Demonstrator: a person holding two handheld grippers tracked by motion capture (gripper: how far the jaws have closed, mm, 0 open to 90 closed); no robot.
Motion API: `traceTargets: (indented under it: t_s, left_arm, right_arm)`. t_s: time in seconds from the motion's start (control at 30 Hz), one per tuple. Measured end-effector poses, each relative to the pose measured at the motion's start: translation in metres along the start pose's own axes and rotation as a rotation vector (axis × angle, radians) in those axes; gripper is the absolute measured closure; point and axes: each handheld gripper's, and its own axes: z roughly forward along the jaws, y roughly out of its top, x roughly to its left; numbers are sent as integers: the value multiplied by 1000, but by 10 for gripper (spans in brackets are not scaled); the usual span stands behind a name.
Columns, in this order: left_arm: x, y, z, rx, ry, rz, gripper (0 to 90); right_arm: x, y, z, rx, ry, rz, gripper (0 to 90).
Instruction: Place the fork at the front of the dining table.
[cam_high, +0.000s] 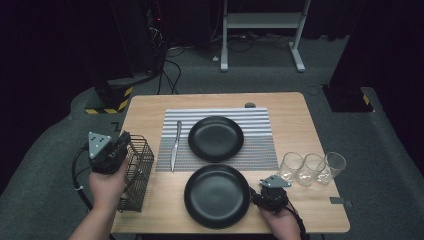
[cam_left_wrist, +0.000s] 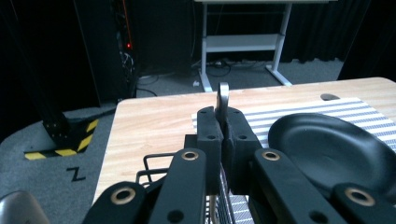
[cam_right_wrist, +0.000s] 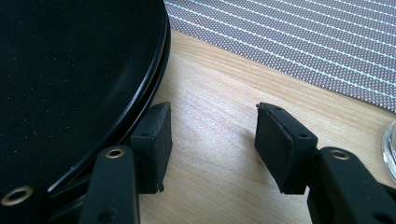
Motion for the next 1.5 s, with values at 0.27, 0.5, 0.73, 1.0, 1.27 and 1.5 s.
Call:
traceTargets:
  t_s: [0.27, 0.5, 0.73, 1.0, 1.27, 1.5]
  left_arm:
    - [1, 2, -7, -36, -3, -19, 863]
    - [3, 3, -9, -62, -2, -32, 862]
    - [3, 6, -13, -91, 5, -30, 863]
    - [0, 11, -17, -132, -10, -25, 864]
    - [-2, 17, -20, -160, -8, -27, 864]
    - [-5, 19, -21, -172, -14, -31, 863]
  right_arm:
    - [0, 0, 0, 0, -1, 0, 459]
    - [0, 0, 0, 0, -1, 0, 458]
    - [0, 0, 0, 0, -1, 0, 458]
    - [0, 0, 0, 0, -1, -1, 458]
    - [0, 0, 0, 0, 0, 0, 458]
    - [0, 0, 0, 0, -1, -1, 458]
